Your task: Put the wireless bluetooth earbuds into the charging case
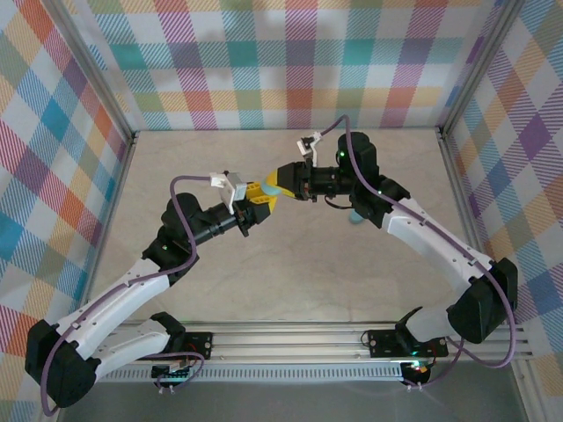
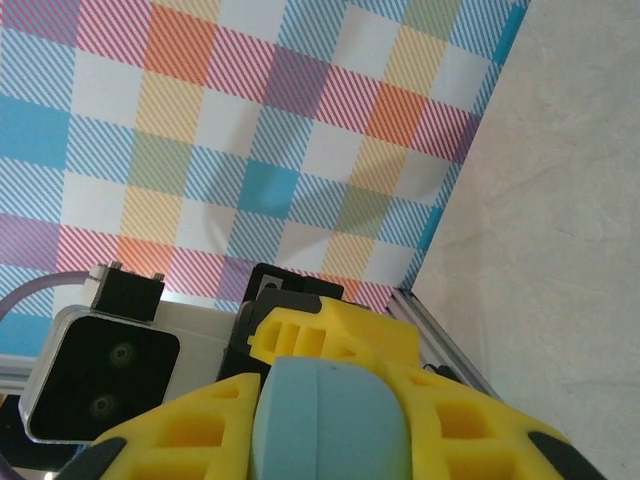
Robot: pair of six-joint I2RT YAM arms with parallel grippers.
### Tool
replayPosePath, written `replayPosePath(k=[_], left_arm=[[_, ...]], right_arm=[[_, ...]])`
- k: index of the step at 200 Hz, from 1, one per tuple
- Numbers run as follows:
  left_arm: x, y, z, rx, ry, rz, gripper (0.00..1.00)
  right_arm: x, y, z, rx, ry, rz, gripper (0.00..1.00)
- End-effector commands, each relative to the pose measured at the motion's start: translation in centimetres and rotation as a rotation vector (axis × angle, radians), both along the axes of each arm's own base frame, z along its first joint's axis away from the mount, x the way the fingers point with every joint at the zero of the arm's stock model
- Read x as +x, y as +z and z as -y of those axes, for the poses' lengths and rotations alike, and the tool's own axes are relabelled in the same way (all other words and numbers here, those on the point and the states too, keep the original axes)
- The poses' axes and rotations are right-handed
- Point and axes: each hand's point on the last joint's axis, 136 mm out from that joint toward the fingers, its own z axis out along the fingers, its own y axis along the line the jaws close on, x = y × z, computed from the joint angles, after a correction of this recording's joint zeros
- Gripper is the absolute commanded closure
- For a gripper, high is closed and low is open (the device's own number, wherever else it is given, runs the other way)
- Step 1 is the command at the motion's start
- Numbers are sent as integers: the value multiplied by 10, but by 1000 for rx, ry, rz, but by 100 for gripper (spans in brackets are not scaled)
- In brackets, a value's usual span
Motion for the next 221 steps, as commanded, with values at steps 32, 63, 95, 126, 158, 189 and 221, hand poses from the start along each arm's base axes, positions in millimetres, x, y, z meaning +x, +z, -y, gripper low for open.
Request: replayPosePath(k=[32,63,95,126,158,189,221], left_arm=[[19,-24,-27,90,212,-50,1],[29,-48,-59,155,397,-97,0],[33,-77,-90,203,528,-137,0],[37,-112,-117,233,619,-216,0],[35,-129,-137,209,671,-239,0],[34,-154,-157,186,724,-283,0],[30,-171,-163,209,731,-304,0]], right_arm=[[51,-66,18,-151,-85,11,83],[92,-130,22,-224,-88,-70,83],[125,-220,18,-418,-74,-110,78],[139,-288,9,-490,-23,-218,82],[147,-311,11,-544,-23,-199,80],[143,-335,21,-623,-31,-195,70],[141,-330,31,-665,-47,-172,6]])
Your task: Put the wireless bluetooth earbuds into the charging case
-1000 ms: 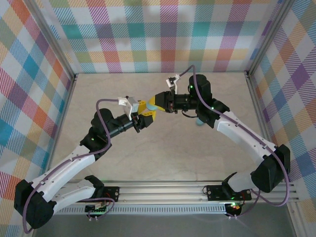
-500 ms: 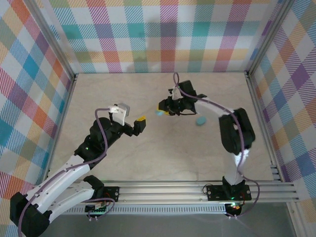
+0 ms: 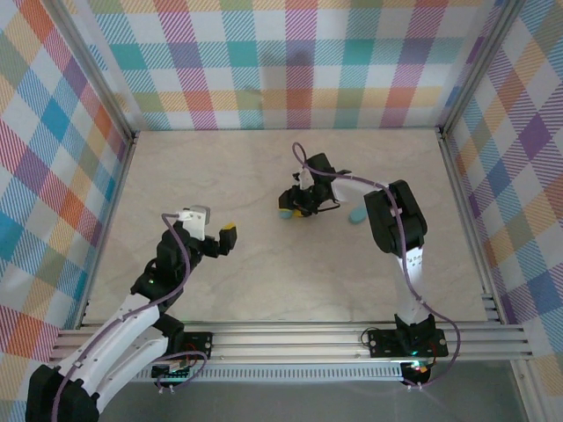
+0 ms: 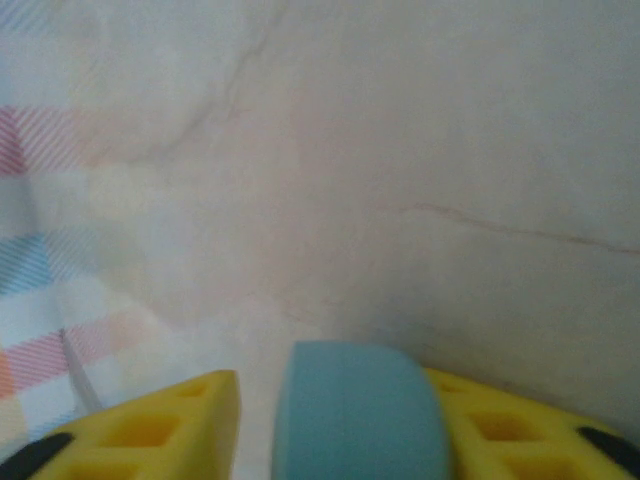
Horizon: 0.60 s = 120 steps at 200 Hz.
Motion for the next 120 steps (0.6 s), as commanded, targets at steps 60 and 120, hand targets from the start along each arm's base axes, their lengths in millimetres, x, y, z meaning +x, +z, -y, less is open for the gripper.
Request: replayPosePath(k=[60,120], left_arm=[[24,-11,-55,82,264,-51,0],[47,-44,-96,133,396,-91,0]], right_arm=[[9,80,50,-254,-42,324,0],[11,134,166,-576,-268,782,0]])
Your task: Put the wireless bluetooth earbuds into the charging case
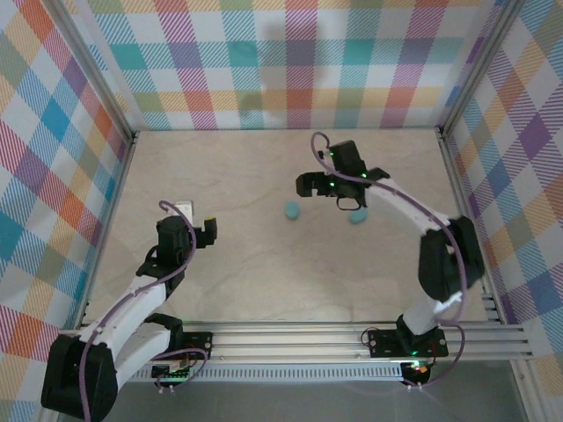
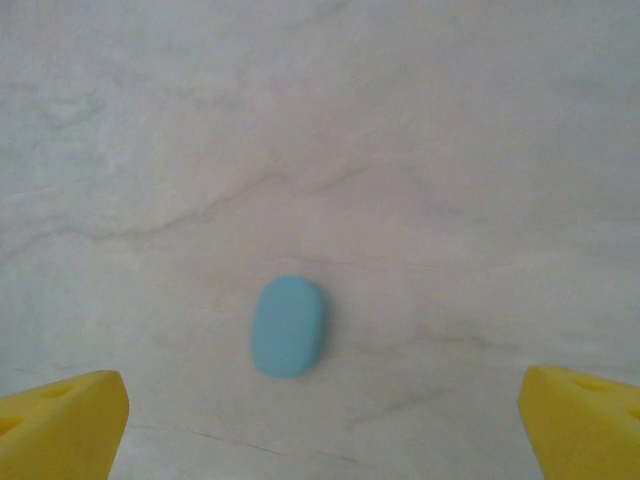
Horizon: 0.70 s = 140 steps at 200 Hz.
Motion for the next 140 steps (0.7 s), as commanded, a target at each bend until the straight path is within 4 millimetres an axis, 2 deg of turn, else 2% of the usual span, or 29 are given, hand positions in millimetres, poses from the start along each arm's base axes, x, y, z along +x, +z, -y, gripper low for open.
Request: replayPosePath(k=[1,10,39,80,101,140], left_arm=[[12,0,-17,9,59,52,0],[16,-3,-19,-22,55,71,0],[25,-13,-19,-13,18,104,0],[39,-12,-27,-54,15,203,0],[51,-12,-24,-77,1,194,0],[72,-41,-14,-98,-46,133,0]], right_arm=[[9,1,60,-189,-120,189,0],[7,3,75,-214,-120,248,0],[-7,-19,123,-323,-164,336,0],[-23,-40,177,-241,-302,435,0],[-29,-42,191,-191,-342,512,1],[-23,-53,200,-137,-367,591,0]])
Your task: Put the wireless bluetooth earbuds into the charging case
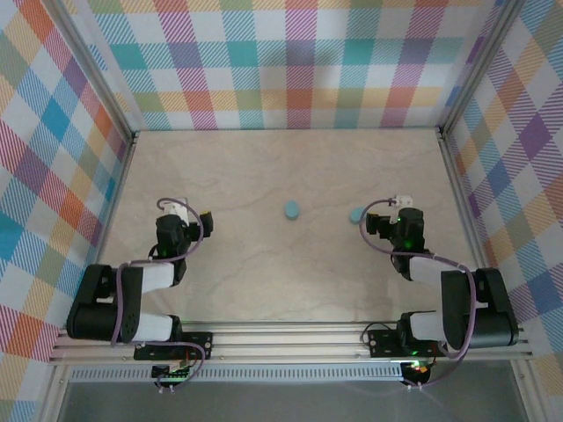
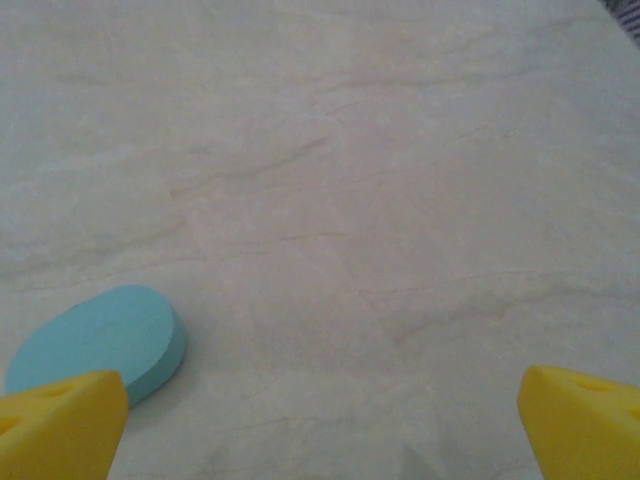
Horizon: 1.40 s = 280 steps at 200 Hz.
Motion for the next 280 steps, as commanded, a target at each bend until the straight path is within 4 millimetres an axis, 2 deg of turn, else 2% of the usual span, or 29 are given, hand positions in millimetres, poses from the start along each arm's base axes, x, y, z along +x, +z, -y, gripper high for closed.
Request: replayPosePath(k=[1,18,25,33,53,280], left_arm=[[22,5,7,-23,-43,46,0],[29,-2,12,-22,-74,25,0],[31,-5,13,-20,-78,-10,0],[34,-7,13,-21,-78,-20,0],[34,-7,12,-19,-71,-22,0],[33,-7,12,-19,-71,-21,0]], right_arm=[[21,33,-5,50,37,217,0],[23,20,-6,53,49,219,0],[26,21,-4,52,38,238,0],[26,15,-2,58,26,182,0],[41,9,8,74,-34,110,0],[40,11,9,72,-32,119,0]])
